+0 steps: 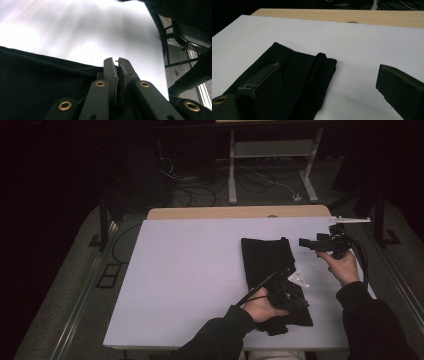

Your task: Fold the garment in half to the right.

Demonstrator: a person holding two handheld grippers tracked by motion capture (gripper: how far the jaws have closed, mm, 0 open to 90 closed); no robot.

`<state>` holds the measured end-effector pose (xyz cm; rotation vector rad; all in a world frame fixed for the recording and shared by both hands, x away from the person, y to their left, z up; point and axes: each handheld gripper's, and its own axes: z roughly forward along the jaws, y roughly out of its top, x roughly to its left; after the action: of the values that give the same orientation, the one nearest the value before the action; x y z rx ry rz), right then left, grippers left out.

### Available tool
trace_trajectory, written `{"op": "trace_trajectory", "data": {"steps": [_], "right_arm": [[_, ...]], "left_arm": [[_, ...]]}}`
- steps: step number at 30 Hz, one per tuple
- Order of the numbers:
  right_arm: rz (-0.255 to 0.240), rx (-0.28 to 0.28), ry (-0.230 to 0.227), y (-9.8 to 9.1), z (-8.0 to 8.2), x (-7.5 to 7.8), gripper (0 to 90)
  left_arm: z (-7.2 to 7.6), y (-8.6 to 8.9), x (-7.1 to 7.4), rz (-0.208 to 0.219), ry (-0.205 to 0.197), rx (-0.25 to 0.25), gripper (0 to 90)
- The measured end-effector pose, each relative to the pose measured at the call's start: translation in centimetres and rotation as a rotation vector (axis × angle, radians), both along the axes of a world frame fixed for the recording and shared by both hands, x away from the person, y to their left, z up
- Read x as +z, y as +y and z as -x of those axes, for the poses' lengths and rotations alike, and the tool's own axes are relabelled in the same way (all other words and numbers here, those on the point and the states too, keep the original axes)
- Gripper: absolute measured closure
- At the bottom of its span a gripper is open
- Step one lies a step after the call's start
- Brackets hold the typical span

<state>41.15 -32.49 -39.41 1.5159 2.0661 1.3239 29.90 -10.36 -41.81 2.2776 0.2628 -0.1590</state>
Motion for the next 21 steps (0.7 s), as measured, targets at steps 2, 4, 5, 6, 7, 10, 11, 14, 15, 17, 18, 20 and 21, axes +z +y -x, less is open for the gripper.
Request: {"op": "trace_trajectory", "data": {"steps": [2,4,5,6,7,10,11,14,15,17,18,20,21], "right_arm": [[0.002,0.007,-0.002,-0.1,0.6,0.1,4.6],[0.012,0.013,-0.01,-0.2,1.3,0.2,4.3],[0.011,0.014,-0.012,-0.2,1.5,0.2,4.3],[0.008,0.017,-0.017,-0.2,1.9,0.2,4.2],[0.005,0.022,-0.02,-0.2,2.2,0.1,4.2],[0.007,0.031,-0.023,-0.2,2.8,0.1,3.9],[0.006,0.034,-0.021,-0.1,2.9,0.1,3.4],[0.009,0.043,-0.026,-0.1,3.3,0.1,2.7],[0.008,0.043,-0.03,-0.1,3.4,0.1,2.6],[0.002,0.044,-0.032,-0.2,3.5,0.1,2.1],[0.001,0.043,-0.031,-0.2,3.6,0.1,2.0],[-0.002,0.041,-0.034,-0.3,3.7,0.1,1.7],[-0.002,0.04,-0.033,-0.4,3.8,0.1,1.6]], "left_arm": [[-0.1,-0.2,-0.2,-0.026,-0.012,-0.01,84.4],[-0.2,-0.5,-0.3,-0.043,-0.011,-0.012,84.3],[-0.2,-0.7,-0.4,-0.053,-0.012,-0.013,84.3],[-0.2,-0.8,-0.4,-0.06,-0.013,-0.014,84.3],[-0.2,-0.9,-0.4,-0.066,-0.019,-0.022,84.2],[-0.2,-1.2,-0.6,-0.081,-0.018,-0.031,84.1],[-0.3,-1.2,-0.6,-0.089,-0.016,-0.037,84.1],[-0.4,-1.3,-0.8,-0.093,-0.011,-0.042,83.6],[-0.4,-1.3,-0.8,-0.093,-0.003,-0.043,82.8],[-0.5,-1.3,-0.8,-0.079,0.019,-0.057,81.7],[-0.4,-1.3,-0.8,-0.064,0.026,-0.048,80.3],[-0.3,-1.2,-0.6,-0.06,0.023,-0.063,75.7],[-0.3,-1.1,-0.4,-0.054,0.02,-0.07,73.0]]}}
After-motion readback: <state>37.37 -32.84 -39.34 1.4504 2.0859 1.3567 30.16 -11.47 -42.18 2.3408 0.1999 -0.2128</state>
